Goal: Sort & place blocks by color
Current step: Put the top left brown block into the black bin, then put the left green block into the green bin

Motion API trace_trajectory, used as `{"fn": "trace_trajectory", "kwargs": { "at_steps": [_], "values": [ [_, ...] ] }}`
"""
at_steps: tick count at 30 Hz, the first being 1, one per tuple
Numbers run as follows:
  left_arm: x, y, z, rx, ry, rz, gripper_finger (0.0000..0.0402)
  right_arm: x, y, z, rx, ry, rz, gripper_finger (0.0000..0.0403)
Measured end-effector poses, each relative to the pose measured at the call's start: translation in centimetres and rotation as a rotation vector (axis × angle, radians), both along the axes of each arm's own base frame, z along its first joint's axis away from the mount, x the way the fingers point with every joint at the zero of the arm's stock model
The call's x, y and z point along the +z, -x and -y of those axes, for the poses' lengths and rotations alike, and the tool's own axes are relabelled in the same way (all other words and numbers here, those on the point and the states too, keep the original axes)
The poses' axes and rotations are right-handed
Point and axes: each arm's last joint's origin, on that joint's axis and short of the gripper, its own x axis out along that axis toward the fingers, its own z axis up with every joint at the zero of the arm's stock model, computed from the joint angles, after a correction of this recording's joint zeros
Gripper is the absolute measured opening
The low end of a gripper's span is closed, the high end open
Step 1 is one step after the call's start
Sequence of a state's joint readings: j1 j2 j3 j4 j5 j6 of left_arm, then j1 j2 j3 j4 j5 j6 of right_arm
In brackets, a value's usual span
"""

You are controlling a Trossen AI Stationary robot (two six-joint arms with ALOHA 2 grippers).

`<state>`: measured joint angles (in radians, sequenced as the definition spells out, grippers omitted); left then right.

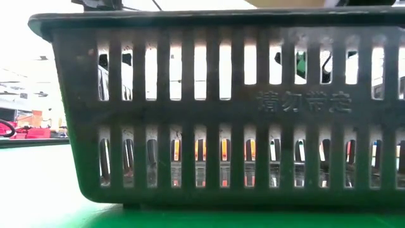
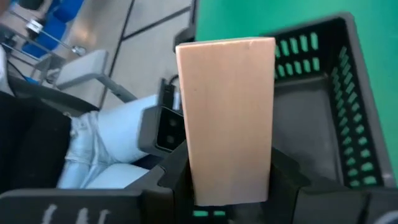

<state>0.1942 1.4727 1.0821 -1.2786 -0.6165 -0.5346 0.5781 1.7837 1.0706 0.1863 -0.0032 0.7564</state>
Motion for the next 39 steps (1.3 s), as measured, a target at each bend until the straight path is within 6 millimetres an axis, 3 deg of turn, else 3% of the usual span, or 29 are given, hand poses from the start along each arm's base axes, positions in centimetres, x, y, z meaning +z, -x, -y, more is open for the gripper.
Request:
{"fn": "trace_trajectory", "kwargs": {
  "at_steps": [10, 22, 28, 33, 39],
  "values": [
    [-0.4, -1.0, -2.3, -0.076, 0.253, 0.152, 0.0184, -0.6, -0.1, 0.1, 0.017, 0.039, 0.002, 0.0143],
    [-0.5, -0.1, -5.4, -0.036, 0.317, 0.210, 0.0184, -0.1, -0.4, -0.1, 0.017, 0.010, 0.056, 0.0240],
    [-2.6, 1.5, -6.6, 0.005, 0.384, 0.185, 0.0184, 0.1, -0.4, -0.3, 0.025, 0.003, 0.076, 0.0277],
    [-5.1, 2.5, -7.6, 0.033, 0.358, 0.225, 0.0184, 0.1, -0.4, -0.2, 0.044, 0.028, 0.094, 0.0283],
    [-6.6, 2.8, -8.3, 0.010, 0.327, 0.293, 0.0184, 0.1, -0.7, 0.1, 0.033, 0.027, 0.098, 0.0283]
  ]
}}
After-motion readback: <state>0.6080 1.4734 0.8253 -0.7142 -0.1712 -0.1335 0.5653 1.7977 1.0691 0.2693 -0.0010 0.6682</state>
